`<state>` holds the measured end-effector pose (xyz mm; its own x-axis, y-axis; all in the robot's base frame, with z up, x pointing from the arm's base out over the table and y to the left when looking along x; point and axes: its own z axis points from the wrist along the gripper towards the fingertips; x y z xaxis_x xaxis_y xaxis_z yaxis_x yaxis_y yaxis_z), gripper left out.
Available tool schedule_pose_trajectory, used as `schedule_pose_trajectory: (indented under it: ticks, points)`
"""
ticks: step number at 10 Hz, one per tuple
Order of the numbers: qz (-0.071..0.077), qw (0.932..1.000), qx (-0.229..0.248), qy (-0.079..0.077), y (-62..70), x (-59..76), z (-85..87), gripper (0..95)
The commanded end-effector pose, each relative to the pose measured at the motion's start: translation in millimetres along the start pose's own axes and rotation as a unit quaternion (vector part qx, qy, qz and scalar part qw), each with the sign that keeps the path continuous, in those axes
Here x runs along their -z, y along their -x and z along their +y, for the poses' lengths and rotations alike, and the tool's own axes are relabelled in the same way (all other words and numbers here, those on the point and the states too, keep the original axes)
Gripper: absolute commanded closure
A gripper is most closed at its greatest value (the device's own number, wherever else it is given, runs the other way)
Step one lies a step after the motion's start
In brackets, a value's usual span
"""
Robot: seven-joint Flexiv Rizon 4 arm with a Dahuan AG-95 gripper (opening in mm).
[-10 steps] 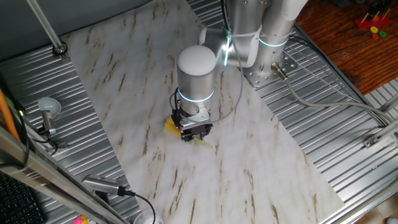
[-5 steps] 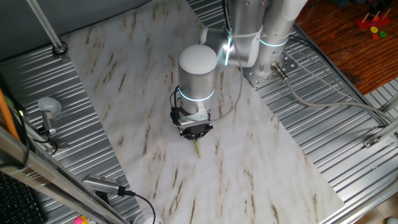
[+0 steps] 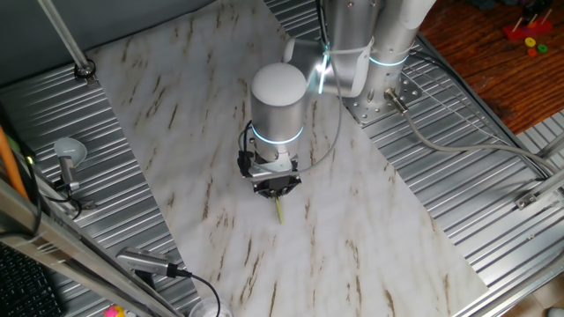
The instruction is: Scrub the table with a brush
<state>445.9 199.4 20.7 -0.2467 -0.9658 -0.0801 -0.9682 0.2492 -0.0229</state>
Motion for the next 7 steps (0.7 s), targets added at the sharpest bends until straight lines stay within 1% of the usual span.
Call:
schedule_pose_trajectory:
  ticks: [1,3,4,7]
  points:
    - [0.000,1.0000,0.007,0.003,1.5,2.3,-4.4,95.0]
    - [0.001,0.9998,0.018,0.001,-7.5,4.9,-8.8,95.0]
    - [0.000,0.9997,0.024,0.001,-16.7,4.9,-12.7,95.0]
    - [-0.002,0.9999,0.016,0.001,-16.7,4.9,-12.7,95.0]
